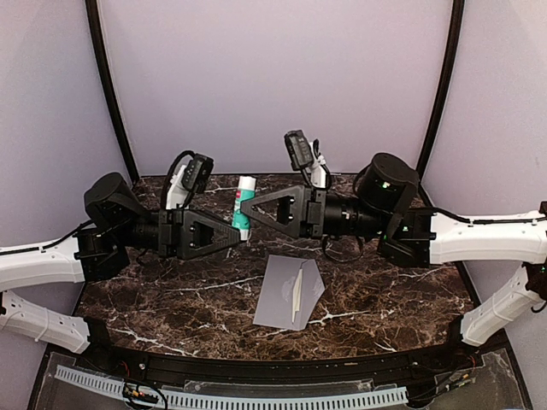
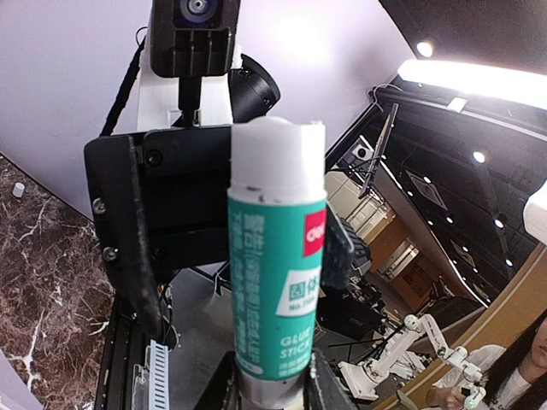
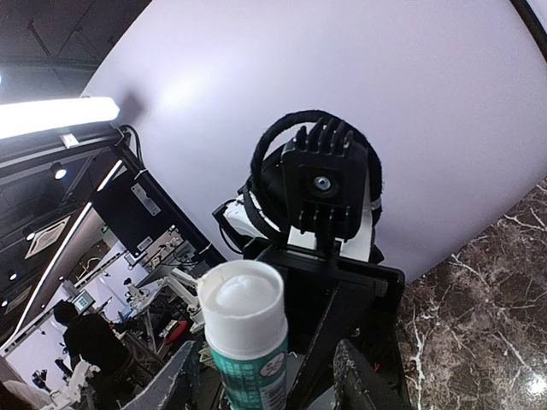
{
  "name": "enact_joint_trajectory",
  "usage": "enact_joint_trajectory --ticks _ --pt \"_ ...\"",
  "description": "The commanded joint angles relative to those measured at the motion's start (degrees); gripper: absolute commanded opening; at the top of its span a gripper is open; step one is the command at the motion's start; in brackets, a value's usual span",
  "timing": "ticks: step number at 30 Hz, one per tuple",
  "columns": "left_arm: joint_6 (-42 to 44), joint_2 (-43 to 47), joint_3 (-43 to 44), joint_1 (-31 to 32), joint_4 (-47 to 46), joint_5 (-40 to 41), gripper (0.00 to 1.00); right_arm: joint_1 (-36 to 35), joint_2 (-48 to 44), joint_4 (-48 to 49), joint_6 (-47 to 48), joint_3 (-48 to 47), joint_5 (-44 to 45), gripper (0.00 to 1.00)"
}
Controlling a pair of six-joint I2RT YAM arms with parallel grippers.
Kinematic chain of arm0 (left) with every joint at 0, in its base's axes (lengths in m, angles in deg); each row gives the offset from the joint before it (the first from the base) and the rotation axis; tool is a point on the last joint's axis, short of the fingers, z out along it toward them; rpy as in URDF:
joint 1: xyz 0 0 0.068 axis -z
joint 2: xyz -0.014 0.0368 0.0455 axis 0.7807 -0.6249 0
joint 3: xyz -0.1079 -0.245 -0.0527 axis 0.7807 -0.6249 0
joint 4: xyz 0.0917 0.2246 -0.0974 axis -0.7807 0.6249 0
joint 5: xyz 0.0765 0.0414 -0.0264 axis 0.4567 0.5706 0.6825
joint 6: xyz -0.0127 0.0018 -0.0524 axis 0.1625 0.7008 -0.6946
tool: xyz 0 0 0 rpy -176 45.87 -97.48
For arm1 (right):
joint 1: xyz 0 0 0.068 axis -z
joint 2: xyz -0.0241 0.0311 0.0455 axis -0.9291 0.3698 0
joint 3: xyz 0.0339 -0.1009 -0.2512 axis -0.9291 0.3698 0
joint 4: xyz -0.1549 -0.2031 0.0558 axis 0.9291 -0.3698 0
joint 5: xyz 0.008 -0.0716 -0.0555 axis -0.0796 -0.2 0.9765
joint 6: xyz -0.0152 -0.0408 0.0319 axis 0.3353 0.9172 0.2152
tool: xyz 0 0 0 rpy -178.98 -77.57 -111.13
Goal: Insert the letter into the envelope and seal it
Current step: Unscrew the solid glue.
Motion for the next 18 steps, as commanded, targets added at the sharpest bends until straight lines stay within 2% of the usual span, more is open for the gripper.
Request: enact_joint_trajectory --ticks 1,10,14,18 --pt "-0.34 1.09 -0.97 0.08 -3.03 -1.68 0.0 -1.08 0.32 5.34 -0.19 -1.75 -1.0 0.46" --pt "-0.59 1.18 -1.97 0.31 -3.1 -1.04 0.0 -1.71 1.21 5.85 -0.97 -2.4 -0.99 0.17" --pt "0.21 1.23 -1.85 0.3 -1.87 0.96 0.0 -1.7 1.12 4.79 -0.67 -2.15 -0.19 0.08" --pt "3.79 1.63 -1.91 0.29 3.28 5.36 0.0 -1.65 0.94 1.56 1.08 -2.29 1.72 0.05"
